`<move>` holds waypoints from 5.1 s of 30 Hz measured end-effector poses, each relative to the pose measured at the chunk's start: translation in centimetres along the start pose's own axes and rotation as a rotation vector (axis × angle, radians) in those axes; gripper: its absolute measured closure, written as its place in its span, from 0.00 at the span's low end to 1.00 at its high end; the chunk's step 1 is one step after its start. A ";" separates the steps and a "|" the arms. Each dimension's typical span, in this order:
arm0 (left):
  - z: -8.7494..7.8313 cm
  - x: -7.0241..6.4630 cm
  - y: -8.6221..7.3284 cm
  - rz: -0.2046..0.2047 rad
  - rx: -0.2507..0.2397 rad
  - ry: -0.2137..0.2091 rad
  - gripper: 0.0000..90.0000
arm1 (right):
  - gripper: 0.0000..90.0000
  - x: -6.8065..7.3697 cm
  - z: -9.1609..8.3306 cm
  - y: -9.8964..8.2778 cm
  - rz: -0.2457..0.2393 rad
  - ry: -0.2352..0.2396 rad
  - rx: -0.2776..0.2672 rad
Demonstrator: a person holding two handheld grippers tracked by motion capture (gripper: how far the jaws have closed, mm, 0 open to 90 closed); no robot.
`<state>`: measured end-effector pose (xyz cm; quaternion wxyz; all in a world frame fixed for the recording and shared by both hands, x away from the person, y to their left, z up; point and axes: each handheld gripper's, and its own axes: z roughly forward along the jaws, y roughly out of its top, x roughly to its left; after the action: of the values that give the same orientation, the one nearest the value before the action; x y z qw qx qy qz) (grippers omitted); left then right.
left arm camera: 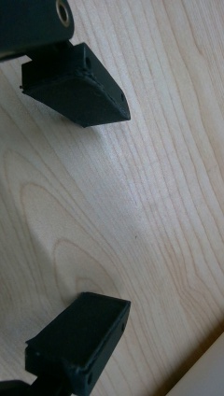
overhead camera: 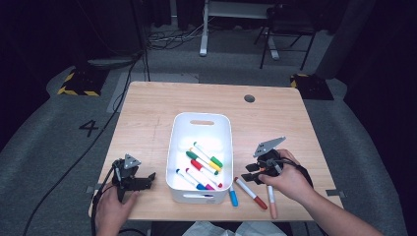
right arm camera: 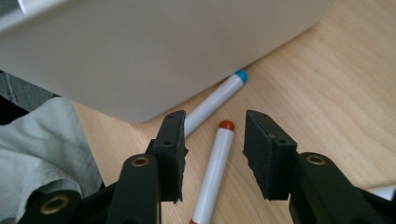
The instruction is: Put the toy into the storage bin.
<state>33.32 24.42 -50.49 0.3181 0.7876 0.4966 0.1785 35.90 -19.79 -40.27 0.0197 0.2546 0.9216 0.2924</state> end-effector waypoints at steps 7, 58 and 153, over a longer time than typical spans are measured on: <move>0.0 0.0 0.0 0.000 0.000 0.000 0.11 | 0.68 -0.1 1.9 -1.7 -0.009 0.004 0.030; 0.0 0.0 0.0 0.001 0.000 0.000 0.11 | 0.85 0.3 3.3 -4.4 0.090 -0.069 0.025; 0.0 0.0 0.1 -0.007 -0.004 0.006 0.13 | 0.85 2.0 2.0 13.7 -0.169 0.019 -0.076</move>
<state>33.39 24.43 -50.47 0.3187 0.7848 0.4998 0.1809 40.78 -8.20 -34.16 0.0450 0.1723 0.9281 0.3269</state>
